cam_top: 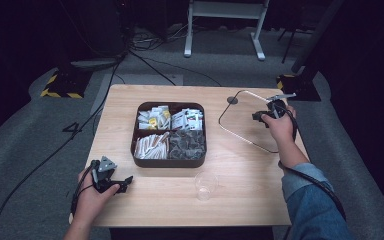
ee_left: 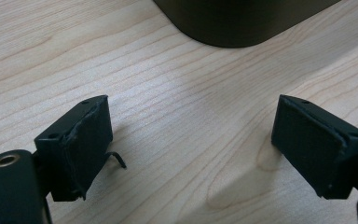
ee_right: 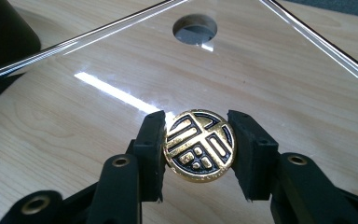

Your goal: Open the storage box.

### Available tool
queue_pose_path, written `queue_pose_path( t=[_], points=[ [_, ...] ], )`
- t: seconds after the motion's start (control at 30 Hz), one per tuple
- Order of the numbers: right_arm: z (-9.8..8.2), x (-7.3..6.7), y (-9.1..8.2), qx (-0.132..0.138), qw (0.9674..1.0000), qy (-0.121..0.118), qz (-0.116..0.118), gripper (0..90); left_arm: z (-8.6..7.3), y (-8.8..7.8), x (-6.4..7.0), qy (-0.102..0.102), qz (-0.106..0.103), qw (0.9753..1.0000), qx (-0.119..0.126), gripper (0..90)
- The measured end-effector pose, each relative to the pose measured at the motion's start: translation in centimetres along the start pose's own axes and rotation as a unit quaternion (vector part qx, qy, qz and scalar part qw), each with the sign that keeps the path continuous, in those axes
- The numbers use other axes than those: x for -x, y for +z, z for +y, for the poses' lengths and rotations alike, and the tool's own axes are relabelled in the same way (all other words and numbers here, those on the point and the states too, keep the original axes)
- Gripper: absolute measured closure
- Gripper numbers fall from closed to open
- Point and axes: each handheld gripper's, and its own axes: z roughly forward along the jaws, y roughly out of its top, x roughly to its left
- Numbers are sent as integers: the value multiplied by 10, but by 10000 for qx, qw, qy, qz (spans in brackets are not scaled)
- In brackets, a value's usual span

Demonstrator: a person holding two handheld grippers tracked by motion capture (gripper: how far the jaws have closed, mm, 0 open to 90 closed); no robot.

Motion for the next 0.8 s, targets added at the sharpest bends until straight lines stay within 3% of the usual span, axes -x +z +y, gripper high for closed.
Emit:
queue_pose_path(
  t=[0.53,0.8],
  points=[
    [-27,-1,19,-85,9999,96,60,591,2,2,0,9,13,10000,-5,107],
    [-35,-4,25,-86,10000,26,29,590,4,3,0,20,-6,10000,-46,94]
  ],
)
